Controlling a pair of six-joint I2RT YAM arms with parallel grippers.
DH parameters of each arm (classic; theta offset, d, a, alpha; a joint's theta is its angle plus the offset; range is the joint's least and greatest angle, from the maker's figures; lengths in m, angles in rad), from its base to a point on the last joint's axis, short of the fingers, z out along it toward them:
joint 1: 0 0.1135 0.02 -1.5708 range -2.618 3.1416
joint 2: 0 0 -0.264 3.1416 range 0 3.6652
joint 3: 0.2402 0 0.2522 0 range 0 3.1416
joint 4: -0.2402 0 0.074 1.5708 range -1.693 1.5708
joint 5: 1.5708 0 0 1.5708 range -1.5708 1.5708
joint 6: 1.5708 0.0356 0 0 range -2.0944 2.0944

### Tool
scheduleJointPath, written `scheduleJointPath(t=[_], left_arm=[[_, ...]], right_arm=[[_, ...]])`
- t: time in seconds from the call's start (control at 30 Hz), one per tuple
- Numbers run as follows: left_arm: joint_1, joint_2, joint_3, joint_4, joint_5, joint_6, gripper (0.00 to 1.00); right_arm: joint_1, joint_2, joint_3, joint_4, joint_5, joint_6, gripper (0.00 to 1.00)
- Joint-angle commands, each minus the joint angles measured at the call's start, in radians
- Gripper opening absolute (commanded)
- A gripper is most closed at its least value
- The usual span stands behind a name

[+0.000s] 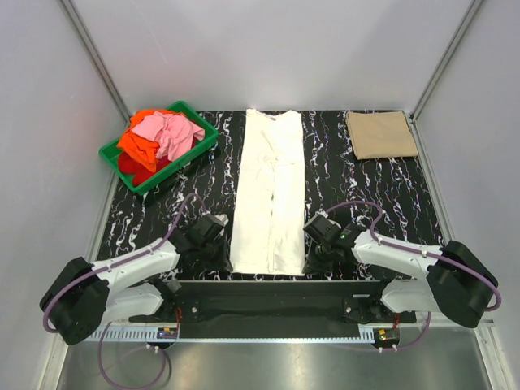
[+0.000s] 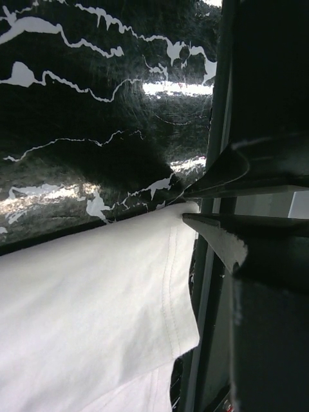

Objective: Fold and stack the t-shirts
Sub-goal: Fold the tshirt

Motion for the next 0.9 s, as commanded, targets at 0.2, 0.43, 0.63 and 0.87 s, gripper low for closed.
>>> scheduleJointPath(t=[0.2,0.43,0.63,0.87], left_arm=[[-0.012,0.016,-0.002,0.034,-0.006,0.003,0.0],[-0.017,0.011,-0.002,0.028,-0.017,0.002,0.0],[-0.057,-0.015,0.023,0.013,-0.027,-0.015,0.0],[-0.083,-0.021,0.08,-0.013,-0.032,-0.014,0.0]], right_arm=[[0.01,-0.017,-0.024,0.055,0.004,0.027,0.23],[0.01,0.019,-0.055,0.074,-0.002,0.036,0.15],[0.012,-0.02,-0.077,0.069,0.0,0.041,0.0],[0.01,-0.12,0.017,-0.069,0.087,-0.022,0.0]])
